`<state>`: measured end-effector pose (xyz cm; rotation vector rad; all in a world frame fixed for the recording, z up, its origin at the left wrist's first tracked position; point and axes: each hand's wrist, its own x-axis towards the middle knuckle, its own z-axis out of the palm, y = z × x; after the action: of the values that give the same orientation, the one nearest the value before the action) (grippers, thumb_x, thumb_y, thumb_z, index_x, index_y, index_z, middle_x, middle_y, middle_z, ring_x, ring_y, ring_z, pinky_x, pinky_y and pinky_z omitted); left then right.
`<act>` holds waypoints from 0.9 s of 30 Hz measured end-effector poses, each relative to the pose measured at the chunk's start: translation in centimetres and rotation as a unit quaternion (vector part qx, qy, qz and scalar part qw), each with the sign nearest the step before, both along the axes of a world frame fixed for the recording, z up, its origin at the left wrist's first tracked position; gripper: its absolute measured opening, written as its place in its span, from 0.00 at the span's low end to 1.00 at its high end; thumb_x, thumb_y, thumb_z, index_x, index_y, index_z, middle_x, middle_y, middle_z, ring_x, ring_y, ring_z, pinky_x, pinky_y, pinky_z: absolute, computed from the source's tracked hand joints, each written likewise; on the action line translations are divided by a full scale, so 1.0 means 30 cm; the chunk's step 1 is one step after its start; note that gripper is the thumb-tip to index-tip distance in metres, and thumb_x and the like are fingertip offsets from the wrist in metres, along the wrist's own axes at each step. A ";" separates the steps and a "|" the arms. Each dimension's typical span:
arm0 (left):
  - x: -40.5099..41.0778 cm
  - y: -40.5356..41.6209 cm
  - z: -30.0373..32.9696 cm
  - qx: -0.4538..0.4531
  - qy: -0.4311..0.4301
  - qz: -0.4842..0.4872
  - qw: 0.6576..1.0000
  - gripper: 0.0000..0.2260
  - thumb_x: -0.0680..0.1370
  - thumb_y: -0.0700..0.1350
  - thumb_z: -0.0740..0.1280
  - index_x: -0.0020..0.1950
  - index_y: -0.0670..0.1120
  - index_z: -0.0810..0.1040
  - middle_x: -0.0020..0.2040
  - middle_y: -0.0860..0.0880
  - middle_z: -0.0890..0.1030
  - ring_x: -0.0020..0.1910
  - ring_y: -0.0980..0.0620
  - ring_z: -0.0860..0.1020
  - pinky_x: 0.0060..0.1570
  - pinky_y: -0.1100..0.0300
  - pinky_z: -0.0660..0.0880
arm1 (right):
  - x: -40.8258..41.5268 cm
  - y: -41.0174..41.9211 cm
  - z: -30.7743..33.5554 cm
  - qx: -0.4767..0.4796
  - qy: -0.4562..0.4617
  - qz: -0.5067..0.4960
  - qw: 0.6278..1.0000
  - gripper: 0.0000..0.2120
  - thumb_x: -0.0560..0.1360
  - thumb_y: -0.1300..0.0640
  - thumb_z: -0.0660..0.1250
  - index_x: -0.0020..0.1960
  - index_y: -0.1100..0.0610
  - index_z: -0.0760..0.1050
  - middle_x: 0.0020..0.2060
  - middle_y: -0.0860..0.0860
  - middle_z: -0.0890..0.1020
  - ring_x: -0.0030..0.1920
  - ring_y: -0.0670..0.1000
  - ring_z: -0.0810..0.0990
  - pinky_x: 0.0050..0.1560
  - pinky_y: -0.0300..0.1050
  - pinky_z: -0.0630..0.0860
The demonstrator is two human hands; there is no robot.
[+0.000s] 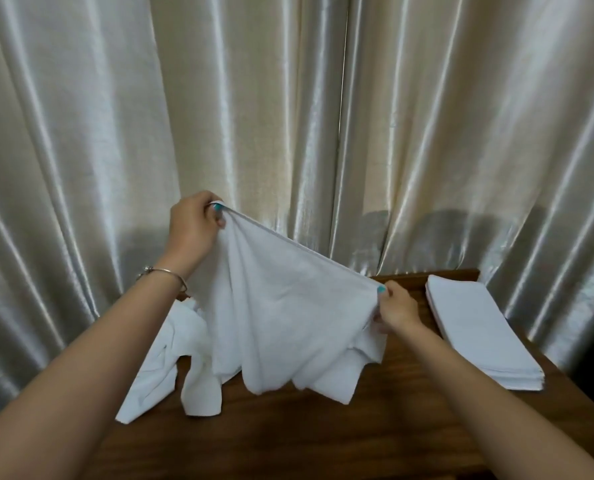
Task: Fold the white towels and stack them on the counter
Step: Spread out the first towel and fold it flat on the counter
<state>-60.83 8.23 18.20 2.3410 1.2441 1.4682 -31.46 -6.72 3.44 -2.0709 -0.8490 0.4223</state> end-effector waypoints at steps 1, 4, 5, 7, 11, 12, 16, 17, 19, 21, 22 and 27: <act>-0.021 0.011 -0.013 -0.010 0.010 0.015 1.000 0.10 0.75 0.36 0.59 0.44 0.41 0.80 0.36 0.44 0.83 0.43 0.43 0.80 0.42 0.59 0.68 | 0.006 -0.003 0.018 0.033 -0.005 -0.011 0.999 0.13 0.81 0.54 0.55 0.40 0.58 0.69 0.37 0.54 0.77 0.42 0.60 0.78 0.43 0.57 0.79; -0.077 0.011 -0.048 -0.052 0.014 0.054 0.997 0.09 0.78 0.38 0.60 0.44 0.41 0.80 0.31 0.47 0.79 0.40 0.45 0.78 0.41 0.60 0.65 | 0.031 -0.009 0.091 0.085 -0.072 -0.001 0.994 0.07 0.79 0.60 0.58 0.43 0.59 0.71 0.38 0.53 0.77 0.40 0.57 0.75 0.36 0.48 0.69; -0.089 0.002 -0.058 -0.062 0.010 0.062 0.996 0.09 0.78 0.39 0.60 0.44 0.41 0.80 0.30 0.48 0.78 0.37 0.47 0.76 0.39 0.61 0.64 | 0.037 -0.010 0.116 0.085 -0.097 0.005 0.992 0.05 0.77 0.64 0.59 0.46 0.59 0.74 0.40 0.53 0.78 0.41 0.56 0.74 0.37 0.47 0.67; -0.106 -0.017 -0.083 -0.091 -0.005 0.067 0.994 0.10 0.79 0.40 0.60 0.43 0.41 0.78 0.28 0.48 0.77 0.30 0.53 0.75 0.32 0.64 0.64 | 0.059 -0.006 0.137 0.107 -0.117 -0.007 0.987 0.13 0.73 0.69 0.59 0.48 0.58 0.79 0.44 0.54 0.81 0.45 0.55 0.76 0.44 0.45 0.71; -0.121 -0.030 -0.169 -0.173 -0.005 0.080 0.982 0.09 0.78 0.44 0.63 0.40 0.42 0.77 0.26 0.49 0.77 0.29 0.56 0.77 0.30 0.63 0.65 | 0.061 -0.007 0.165 0.194 -0.049 -0.127 0.972 0.19 0.73 0.71 0.56 0.58 0.60 0.77 0.57 0.59 0.79 0.59 0.59 0.76 0.60 0.48 0.71; -0.129 -0.026 -0.189 -0.181 0.003 0.079 0.980 0.09 0.77 0.45 0.65 0.39 0.41 0.76 0.26 0.50 0.78 0.30 0.54 0.78 0.31 0.62 0.66 | 0.058 -0.010 0.177 0.212 -0.032 -0.153 0.965 0.19 0.74 0.71 0.55 0.61 0.61 0.74 0.58 0.59 0.77 0.61 0.59 0.75 0.63 0.50 0.70; -0.190 -0.001 -0.222 -0.199 0.064 0.054 0.976 0.15 0.73 0.48 0.72 0.32 0.39 0.79 0.26 0.50 0.80 0.30 0.50 0.77 0.31 0.61 0.68 | 0.079 -0.047 0.220 0.186 -0.096 -0.219 0.953 0.18 0.77 0.67 0.56 0.57 0.53 0.79 0.61 0.56 0.74 0.66 0.60 0.65 0.67 0.54 0.59; -0.205 0.007 -0.219 -0.210 0.066 0.052 0.974 0.15 0.73 0.48 0.72 0.31 0.40 0.79 0.26 0.49 0.80 0.29 0.52 0.76 0.30 0.62 0.67 | 0.095 -0.053 0.223 0.186 -0.116 -0.213 0.952 0.18 0.78 0.65 0.57 0.56 0.50 0.81 0.61 0.55 0.74 0.66 0.60 0.64 0.67 0.53 0.58; -0.230 0.030 -0.207 -0.229 0.047 0.047 0.971 0.13 0.74 0.47 0.72 0.30 0.44 0.79 0.27 0.49 0.80 0.28 0.54 0.74 0.30 0.64 0.68 | 0.128 -0.056 0.230 0.189 -0.164 -0.181 0.951 0.20 0.77 0.65 0.57 0.55 0.47 0.82 0.57 0.54 0.78 0.63 0.60 0.66 0.66 0.54 0.58; -0.249 0.069 -0.186 -0.223 0.053 0.060 0.972 0.15 0.75 0.46 0.70 0.29 0.46 0.78 0.23 0.55 0.78 0.26 0.58 0.73 0.29 0.68 0.68 | 0.153 -0.044 0.249 0.175 -0.209 -0.156 0.949 0.21 0.76 0.65 0.58 0.59 0.48 0.82 0.55 0.55 0.82 0.60 0.61 0.72 0.62 0.53 0.65; -0.253 0.092 -0.173 -0.219 0.067 0.068 0.971 0.16 0.76 0.46 0.69 0.27 0.46 0.77 0.19 0.57 0.76 0.24 0.60 0.73 0.26 0.73 0.66 | 0.165 -0.032 0.261 0.166 -0.218 -0.155 0.949 0.20 0.76 0.65 0.59 0.60 0.50 0.80 0.55 0.56 0.83 0.59 0.61 0.75 0.58 0.51 0.69; -0.185 0.252 -0.199 -0.252 0.163 0.055 0.952 0.19 0.77 0.44 0.68 0.25 0.44 0.73 0.16 0.55 0.72 0.19 0.64 0.73 0.24 0.73 0.67 | 0.307 0.097 0.225 0.033 -0.271 -0.146 0.951 0.12 0.76 0.63 0.62 0.55 0.53 0.80 0.51 0.59 0.82 0.52 0.63 0.78 0.43 0.48 0.70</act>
<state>-66.37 15.78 12.24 2.2268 1.6163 0.6734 -22.24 -3.81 10.20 -2.2360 -0.8269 -0.3493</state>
